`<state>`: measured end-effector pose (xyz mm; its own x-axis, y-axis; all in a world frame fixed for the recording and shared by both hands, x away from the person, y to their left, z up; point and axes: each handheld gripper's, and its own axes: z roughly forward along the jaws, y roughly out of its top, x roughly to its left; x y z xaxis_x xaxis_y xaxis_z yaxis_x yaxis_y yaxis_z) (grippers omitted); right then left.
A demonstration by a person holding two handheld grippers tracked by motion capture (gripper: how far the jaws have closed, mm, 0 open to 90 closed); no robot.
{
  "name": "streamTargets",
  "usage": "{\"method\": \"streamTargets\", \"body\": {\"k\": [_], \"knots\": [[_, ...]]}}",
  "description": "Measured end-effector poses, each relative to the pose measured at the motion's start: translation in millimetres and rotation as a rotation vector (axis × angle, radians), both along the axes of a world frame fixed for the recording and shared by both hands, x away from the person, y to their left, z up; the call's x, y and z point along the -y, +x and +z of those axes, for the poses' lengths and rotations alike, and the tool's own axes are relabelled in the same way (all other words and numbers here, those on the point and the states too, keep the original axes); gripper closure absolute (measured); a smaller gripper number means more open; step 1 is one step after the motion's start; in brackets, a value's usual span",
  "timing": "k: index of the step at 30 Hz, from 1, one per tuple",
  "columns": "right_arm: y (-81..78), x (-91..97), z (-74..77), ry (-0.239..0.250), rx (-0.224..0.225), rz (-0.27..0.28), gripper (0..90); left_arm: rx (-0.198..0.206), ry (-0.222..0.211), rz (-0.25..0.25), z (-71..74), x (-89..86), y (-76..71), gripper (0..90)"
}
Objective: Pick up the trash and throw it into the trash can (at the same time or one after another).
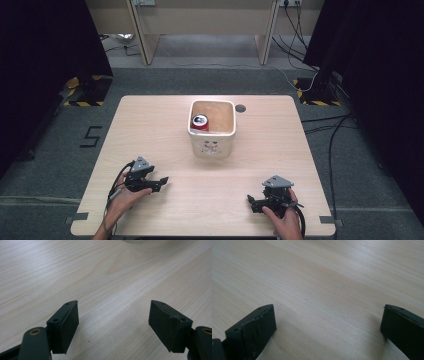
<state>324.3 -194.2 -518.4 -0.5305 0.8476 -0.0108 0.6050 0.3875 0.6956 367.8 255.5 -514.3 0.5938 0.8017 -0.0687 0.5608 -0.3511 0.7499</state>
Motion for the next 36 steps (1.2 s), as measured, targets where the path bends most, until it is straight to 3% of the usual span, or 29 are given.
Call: {"method": "streamTargets", "body": {"k": [7,13,16,36], "knots": [[-0.1,-0.1,0.0,0.0,0.0,0.0,0.4,-0.006,0.029,-0.006,-4.6,1.2,-4.2,23.0],[-0.2,-0.3,0.0,0.0,0.0,0.001,0.4,0.011,0.043,-0.007,-6.4,1.2,-6.4,22.3],[-0.3,-0.2,0.2,-0.001,-0.002,0.003,0.4,0.028,0.041,-0.008,-8.7,1.9,-6.7,19.7],[-0.4,-0.5,0.1,-0.002,0.0,0.006,0.6,0.024,0.046,0.021,-9.0,2.6,-5.9,15.6]]}}
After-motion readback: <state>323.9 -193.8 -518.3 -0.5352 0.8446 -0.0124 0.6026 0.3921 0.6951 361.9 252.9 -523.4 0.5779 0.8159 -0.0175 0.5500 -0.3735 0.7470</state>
